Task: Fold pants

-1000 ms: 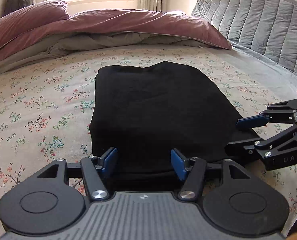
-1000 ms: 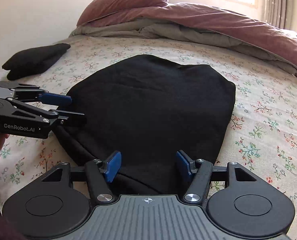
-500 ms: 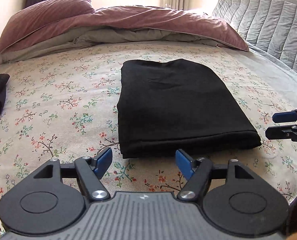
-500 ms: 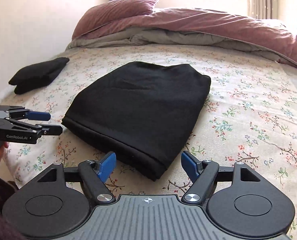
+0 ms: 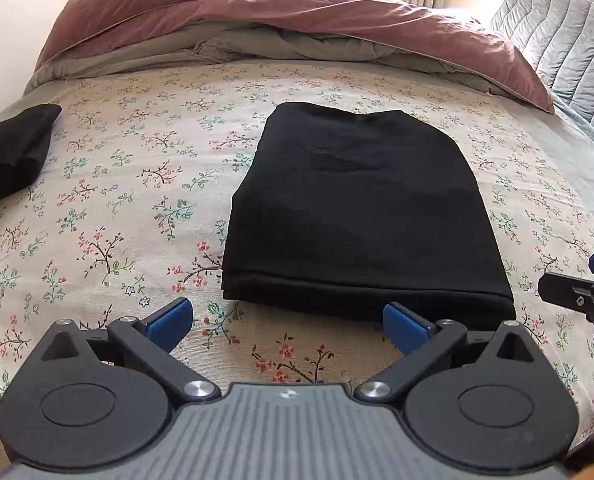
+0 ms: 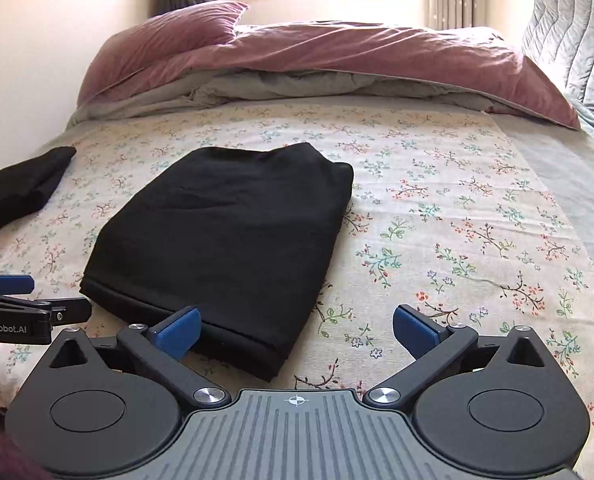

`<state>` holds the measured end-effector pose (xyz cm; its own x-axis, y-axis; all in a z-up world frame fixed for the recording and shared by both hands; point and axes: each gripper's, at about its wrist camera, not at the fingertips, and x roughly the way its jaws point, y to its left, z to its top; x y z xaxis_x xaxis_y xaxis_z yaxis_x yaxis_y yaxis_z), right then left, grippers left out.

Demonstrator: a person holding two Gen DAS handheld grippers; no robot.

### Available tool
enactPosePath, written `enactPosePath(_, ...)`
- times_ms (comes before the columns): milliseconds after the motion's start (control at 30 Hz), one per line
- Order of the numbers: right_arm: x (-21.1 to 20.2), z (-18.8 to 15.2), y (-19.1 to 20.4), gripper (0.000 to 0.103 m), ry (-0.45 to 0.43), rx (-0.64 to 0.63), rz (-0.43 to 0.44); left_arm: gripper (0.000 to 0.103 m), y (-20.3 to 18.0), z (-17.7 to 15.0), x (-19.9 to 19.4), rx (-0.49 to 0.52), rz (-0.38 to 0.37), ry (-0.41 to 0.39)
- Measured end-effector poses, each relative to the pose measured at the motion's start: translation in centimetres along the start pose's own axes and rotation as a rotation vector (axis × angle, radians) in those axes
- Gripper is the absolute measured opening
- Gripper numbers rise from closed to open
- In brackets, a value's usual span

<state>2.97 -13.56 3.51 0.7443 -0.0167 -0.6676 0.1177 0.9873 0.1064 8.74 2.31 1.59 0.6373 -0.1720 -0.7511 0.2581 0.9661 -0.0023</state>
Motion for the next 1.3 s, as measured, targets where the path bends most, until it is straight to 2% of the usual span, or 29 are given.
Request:
enactPosePath(100,0.5,-0.2,0.7,0.103,0.006,-0.017,0.001,0.103,-0.7,0.0,0.0,0.02,0.044,0.013)
enactPosePath(300,1.2,-0.3,1.1,0.103,0.026,-0.02,-0.009,0.103,-1.7,-0.3,-0.8,0.085,0.105,-0.04)
enactPosePath(567,2.0,-0.7,1.3,0.103,0.056,-0.024,-0.014,0.103,-1.9,-0.6,-0.6,0.089,0.09,-0.022)
enactPosePath(1300,2.4,-0.8,1.3,0.103,0.071,-0.029,-0.008,0.103,-2.0,-0.7,-0.5,0.086,0.074,-0.012)
